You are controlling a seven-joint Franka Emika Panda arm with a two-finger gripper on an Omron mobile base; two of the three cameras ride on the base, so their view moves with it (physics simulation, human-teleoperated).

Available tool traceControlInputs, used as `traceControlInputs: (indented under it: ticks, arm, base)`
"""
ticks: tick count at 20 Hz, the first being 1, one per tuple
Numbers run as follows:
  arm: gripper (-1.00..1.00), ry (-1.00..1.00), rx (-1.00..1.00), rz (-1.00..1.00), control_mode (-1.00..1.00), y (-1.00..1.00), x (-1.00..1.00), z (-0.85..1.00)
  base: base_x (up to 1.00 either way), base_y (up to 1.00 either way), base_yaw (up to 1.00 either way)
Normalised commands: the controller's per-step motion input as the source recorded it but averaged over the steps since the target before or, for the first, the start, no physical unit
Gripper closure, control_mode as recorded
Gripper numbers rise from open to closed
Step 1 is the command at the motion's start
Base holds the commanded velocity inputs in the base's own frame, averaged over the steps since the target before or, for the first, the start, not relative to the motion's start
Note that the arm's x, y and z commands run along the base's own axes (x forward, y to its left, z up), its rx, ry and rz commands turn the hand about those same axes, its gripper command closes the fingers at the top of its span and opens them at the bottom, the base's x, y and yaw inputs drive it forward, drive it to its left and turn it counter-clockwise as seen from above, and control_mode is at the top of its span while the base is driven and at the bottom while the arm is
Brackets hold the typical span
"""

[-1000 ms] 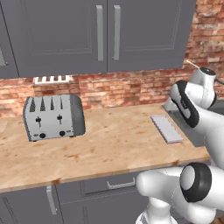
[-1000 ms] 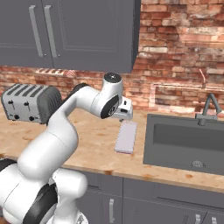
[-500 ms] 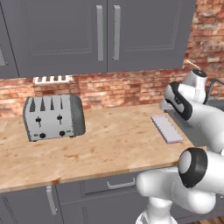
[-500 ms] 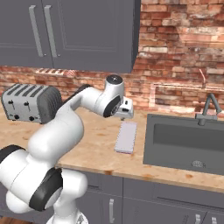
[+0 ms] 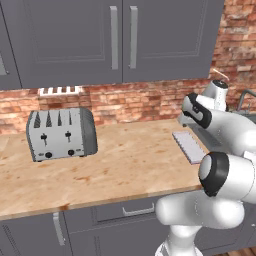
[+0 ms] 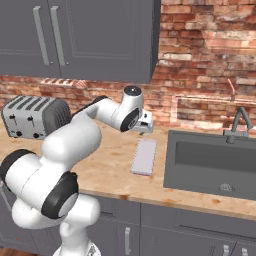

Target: The ice cube tray has been filled with water. Take the tray and place it in the freezer to make ice. Close the freezer door after placing the tray.

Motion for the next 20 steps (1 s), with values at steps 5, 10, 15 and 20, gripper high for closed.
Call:
traceControlInputs:
  ticks: [5, 10, 15, 20]
  arm:
    - [-1.0, 0.0, 0.0, 0.0, -1.0, 0.0, 0.21, -0.16]
    - [-1.0, 0.0, 0.0, 0.0, -1.0, 0.0, 0.22, -0.28]
    - [-1.0, 0.0, 0.0, 0.0, -1.0, 0.0, 0.25, -0.3]
    - [-1.0, 0.02, 0.0, 0.0, -1.0, 0.0, 0.23, -0.18]
  base:
    - [0.0, 0.0, 0.0]
    - [0.0, 0.0, 0.0]
    - [0.0, 0.0, 0.0]
    - [0.0, 0.0, 0.0]
